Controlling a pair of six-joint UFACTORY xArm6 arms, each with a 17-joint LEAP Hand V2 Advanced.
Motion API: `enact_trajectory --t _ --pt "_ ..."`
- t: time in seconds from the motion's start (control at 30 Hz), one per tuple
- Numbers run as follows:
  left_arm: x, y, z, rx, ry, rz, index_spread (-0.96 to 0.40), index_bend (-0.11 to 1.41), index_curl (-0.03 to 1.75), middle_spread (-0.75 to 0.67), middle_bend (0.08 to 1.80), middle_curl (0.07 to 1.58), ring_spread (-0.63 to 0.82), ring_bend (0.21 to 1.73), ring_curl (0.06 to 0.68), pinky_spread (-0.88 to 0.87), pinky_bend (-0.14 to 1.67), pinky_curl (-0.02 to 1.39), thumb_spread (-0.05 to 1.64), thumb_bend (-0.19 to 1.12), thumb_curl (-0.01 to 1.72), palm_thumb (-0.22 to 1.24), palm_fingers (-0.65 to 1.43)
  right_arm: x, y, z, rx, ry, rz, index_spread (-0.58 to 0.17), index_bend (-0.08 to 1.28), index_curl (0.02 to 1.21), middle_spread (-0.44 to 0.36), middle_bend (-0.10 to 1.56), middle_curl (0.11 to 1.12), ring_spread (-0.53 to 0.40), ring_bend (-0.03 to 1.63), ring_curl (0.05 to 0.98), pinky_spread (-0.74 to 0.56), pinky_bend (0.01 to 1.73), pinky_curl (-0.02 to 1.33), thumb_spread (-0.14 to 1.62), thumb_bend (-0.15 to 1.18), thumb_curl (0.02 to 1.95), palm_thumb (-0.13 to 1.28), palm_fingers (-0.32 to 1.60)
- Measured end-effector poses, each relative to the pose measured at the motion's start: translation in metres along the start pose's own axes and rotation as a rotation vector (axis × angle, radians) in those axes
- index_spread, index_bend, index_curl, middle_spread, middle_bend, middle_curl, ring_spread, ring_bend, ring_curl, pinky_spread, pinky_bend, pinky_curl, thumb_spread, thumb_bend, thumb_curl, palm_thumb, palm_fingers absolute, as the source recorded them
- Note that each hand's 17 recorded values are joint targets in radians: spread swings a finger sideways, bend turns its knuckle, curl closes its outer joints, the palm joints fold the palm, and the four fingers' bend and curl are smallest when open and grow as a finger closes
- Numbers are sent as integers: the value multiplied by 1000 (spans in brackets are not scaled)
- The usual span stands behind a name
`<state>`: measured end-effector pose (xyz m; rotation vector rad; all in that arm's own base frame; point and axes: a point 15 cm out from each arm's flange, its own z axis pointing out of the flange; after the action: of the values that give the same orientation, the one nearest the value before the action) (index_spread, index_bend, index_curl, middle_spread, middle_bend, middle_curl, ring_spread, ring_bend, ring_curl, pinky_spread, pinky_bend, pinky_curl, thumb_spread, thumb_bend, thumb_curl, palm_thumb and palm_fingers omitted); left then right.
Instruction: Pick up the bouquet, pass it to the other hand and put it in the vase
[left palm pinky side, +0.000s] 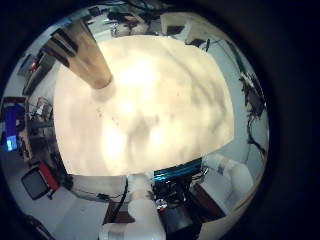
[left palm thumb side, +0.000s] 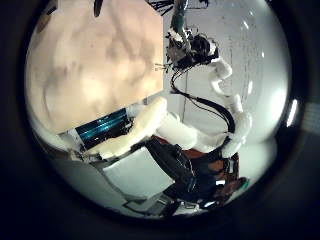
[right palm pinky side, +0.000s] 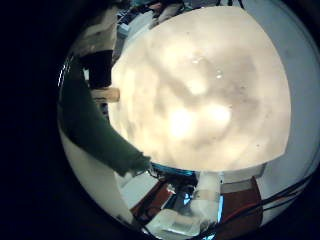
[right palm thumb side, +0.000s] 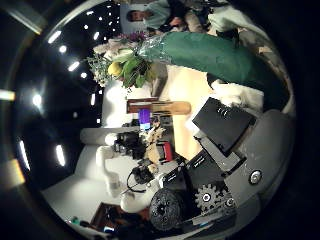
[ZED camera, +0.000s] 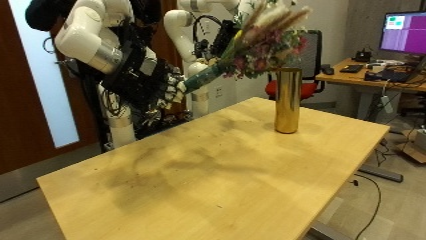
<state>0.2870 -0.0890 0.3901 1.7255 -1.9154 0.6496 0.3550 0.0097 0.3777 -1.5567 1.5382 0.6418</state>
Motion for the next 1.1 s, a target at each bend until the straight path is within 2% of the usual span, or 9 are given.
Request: enact_trajectory --t 0.07,0.23,0.37,0.57,0.83,1.1 --pt "8 -10 -8 53 65 0 76 173 388 153 271 362 352 556 132 300 200 252 976 -37 271 239 435 -7 1 1 -5 -52 -36 -241 1071 928 -117 1318 772 -173 1439 619 -209 1179 882 175 -20 923 1218 1118" --pt "25 -31 -21 134 214 14 119 156 356 162 286 365 340 595 134 299 232 261 923 -34 280 195 402 -20 5 7 -49 -189 -78 -240 1078 930 -117 1320 771 -173 1440 619 -216 1149 919 156 -19 926 1210 1115" --pt "37 -43 -23 158 313 28 169 146 321 213 262 358 359 651 145 312 294 279 862 -36 293 172 335 -32 5 8 -112 -285 -157 -240 1080 931 -117 1320 770 -173 1440 620 -215 1126 952 144 -22 923 1203 1116" --pt "52 -54 -24 130 438 39 206 141 275 276 235 350 343 714 156 225 443 314 796 -38 310 154 268 -62 9 30 -194 -437 -215 -237 1083 926 -117 1318 769 -174 1444 621 -220 1093 1000 140 -19 924 1196 1121" --pt "87 -62 -34 37 674 63 260 144 261 346 253 349 404 758 160 310 454 301 750 -37 326 151 181 -83 21 62 -294 -470 -260 -235 1088 922 -117 1317 768 -175 1441 622 -226 1069 1037 140 -19 927 1196 1123" --pt "93 -66 -36 9 701 77 286 156 259 390 276 347 448 758 158 395 444 289 752 -36 335 180 134 -96 35 96 -391 -491 -273 -234 1088 919 -117 1318 768 -176 1440 624 -234 1053 1074 140 -19 929 1195 1121"
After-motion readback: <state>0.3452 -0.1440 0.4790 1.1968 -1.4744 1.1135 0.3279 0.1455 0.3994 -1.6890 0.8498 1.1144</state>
